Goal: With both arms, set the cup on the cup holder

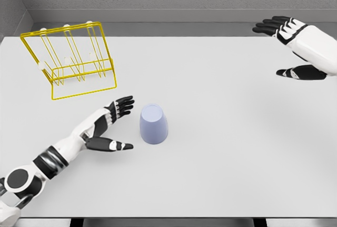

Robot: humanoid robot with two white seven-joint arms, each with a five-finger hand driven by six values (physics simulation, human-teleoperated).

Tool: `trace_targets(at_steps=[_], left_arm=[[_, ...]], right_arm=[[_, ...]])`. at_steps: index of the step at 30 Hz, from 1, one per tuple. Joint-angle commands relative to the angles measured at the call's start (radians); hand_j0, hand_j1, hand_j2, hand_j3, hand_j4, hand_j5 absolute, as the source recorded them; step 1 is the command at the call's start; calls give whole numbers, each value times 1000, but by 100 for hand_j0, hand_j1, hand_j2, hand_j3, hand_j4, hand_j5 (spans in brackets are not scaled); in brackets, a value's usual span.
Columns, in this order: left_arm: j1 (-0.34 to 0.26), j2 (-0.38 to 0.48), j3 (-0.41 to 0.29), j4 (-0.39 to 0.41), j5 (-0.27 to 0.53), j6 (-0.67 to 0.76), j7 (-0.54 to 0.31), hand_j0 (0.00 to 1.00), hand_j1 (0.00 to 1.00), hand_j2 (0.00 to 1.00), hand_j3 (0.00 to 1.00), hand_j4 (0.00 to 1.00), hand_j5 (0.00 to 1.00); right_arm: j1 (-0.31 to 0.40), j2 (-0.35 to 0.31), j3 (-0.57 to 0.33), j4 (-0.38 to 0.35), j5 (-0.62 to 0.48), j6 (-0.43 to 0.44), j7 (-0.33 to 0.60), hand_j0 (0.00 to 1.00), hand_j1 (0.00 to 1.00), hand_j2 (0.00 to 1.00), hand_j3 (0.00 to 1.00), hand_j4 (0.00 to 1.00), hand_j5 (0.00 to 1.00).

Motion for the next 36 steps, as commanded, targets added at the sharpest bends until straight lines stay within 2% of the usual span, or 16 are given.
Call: trace_targets(at_steps=[1,8,17,28,36], left_arm=[[-2,-12,-8,-2,4,25,0,100,100,100,100,100,100],[-29,-58,-9,2,3,78,3,100,100,100,100,100,100],[-94,-130,-66,27,-1,116,6,100,100,100,100,100,100],[-103,-164,-74,87,-7,116,6,100,100,100,100,100,100],[-107,-165,-88,94,-8,118,6,100,100,100,100,100,100]], right_arm=[[2,2,-3,2,-6,3,-1,100,100,100,100,100,100],[5,4,-5,1,-8,3,-1,100,100,100,100,100,100],[6,4,-5,2,-8,3,-1,100,100,100,100,100,100],[6,4,-6,4,-8,3,-1,100,100,100,100,100,100],[6,4,-5,2,-8,3,-1,100,100,100,100,100,100]])
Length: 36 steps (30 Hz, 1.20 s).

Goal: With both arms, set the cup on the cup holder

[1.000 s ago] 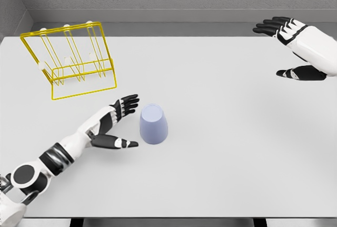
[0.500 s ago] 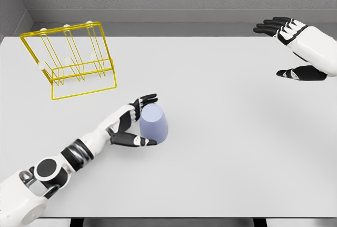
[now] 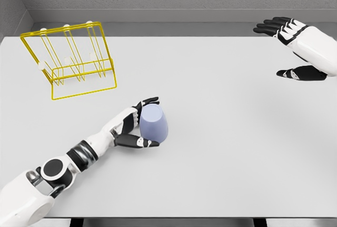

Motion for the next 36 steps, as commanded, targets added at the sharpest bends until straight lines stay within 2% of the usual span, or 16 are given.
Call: trace_targets(at_steps=[1,2,3,4,6,7,10,15,23,36], left_arm=[[0,0,-2,2,4,-1,0,94,94,94,94,94,94],[0,0,-2,2,4,-2,0,86,86,86,86,86,86],[-2,-8,-2,2,4,-2,0,85,85,85,85,85,85],[-2,-15,0,2,4,-2,0,78,78,78,78,78,78],[-9,-17,0,2,4,-2,0,74,74,74,74,74,74],[-11,-17,0,2,4,-4,0,69,69,69,69,69,69],[-12,-17,3,2,4,-8,1,65,65,65,65,65,65],[-15,-15,11,-6,7,-11,1,65,65,65,65,65,65],[-5,-5,78,-52,14,-13,3,65,65,65,65,65,65],[0,95,193,-132,18,-14,3,66,66,66,66,66,66]], right_arm=[[2,-1,0,-2,-7,3,-1,100,100,100,100,100,100],[0,-1,0,-2,-7,3,-1,100,100,100,100,100,100],[0,-1,0,-2,-7,3,-1,100,100,100,100,100,100],[0,-1,0,-2,-7,3,-1,100,100,100,100,100,100],[0,-1,0,-2,-7,3,-1,100,100,100,100,100,100],[0,-1,0,-2,-7,3,-1,100,100,100,100,100,100],[0,-1,0,-2,-7,3,-1,100,100,100,100,100,100],[2,-1,0,-2,-7,3,-1,100,100,100,100,100,100],[2,-1,0,-4,-8,3,-1,100,100,100,100,100,100],[2,-1,0,-5,-8,3,-1,100,100,100,100,100,100]])
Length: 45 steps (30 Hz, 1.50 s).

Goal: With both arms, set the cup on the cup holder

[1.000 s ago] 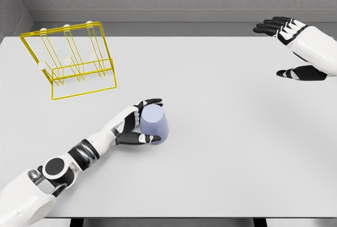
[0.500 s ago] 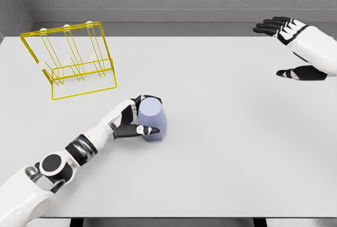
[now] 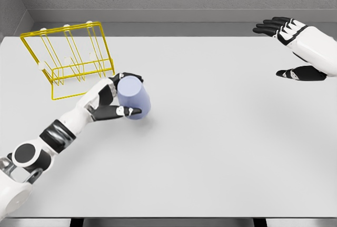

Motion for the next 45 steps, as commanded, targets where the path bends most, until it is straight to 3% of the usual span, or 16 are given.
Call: trace_targets(at_steps=[1,7,14,20,33,45], left_arm=[[-2,19,24,-10,8,-1,0,66,66,66,66,66,66],[-9,56,98,-14,75,1,0,66,66,66,66,66,66],[-18,93,142,-14,94,1,0,66,66,66,66,66,66],[-51,93,156,-14,97,1,0,66,66,66,66,66,66],[-58,106,197,3,109,2,0,66,66,66,66,66,66],[-95,120,216,80,127,1,0,66,66,66,66,66,66]], right_arm=[[0,-1,0,0,-7,3,-1,100,100,100,100,100,100],[2,-1,0,0,-7,3,-1,100,100,100,100,100,100],[5,-1,0,0,-8,3,-1,100,100,100,100,100,100],[5,-1,-2,-2,-8,3,-1,100,100,100,100,100,100],[5,-1,0,-2,-8,3,-1,100,100,100,100,100,100],[5,-1,0,-3,-8,3,-1,100,100,100,100,100,100]])
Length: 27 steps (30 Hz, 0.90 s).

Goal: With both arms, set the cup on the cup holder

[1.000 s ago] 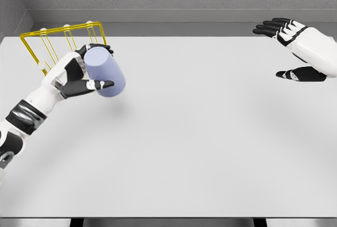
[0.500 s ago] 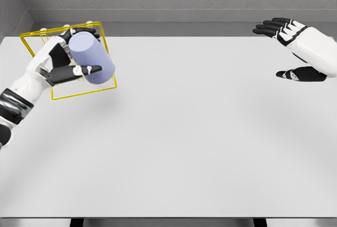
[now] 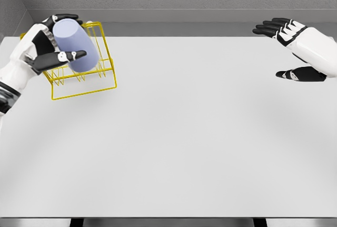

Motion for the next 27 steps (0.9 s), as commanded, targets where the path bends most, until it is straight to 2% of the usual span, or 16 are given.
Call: trace_targets(at_steps=[1,16,18,27], left_arm=[[0,2,2,10,5,1,0,66,66,66,66,66,66],[-44,-18,-15,61,5,8,0,66,66,66,66,66,66],[-74,-26,-35,82,5,8,0,66,66,66,66,66,66],[-106,-57,-53,90,5,9,0,66,66,66,66,66,66]], right_arm=[[0,-1,0,0,-7,3,-1,100,100,100,100,100,100],[0,-1,-2,0,-7,3,-1,100,100,100,100,100,100],[0,-1,-2,0,-7,3,-1,100,100,100,100,100,100],[0,-1,-2,-2,-7,3,-1,100,100,100,100,100,100]])
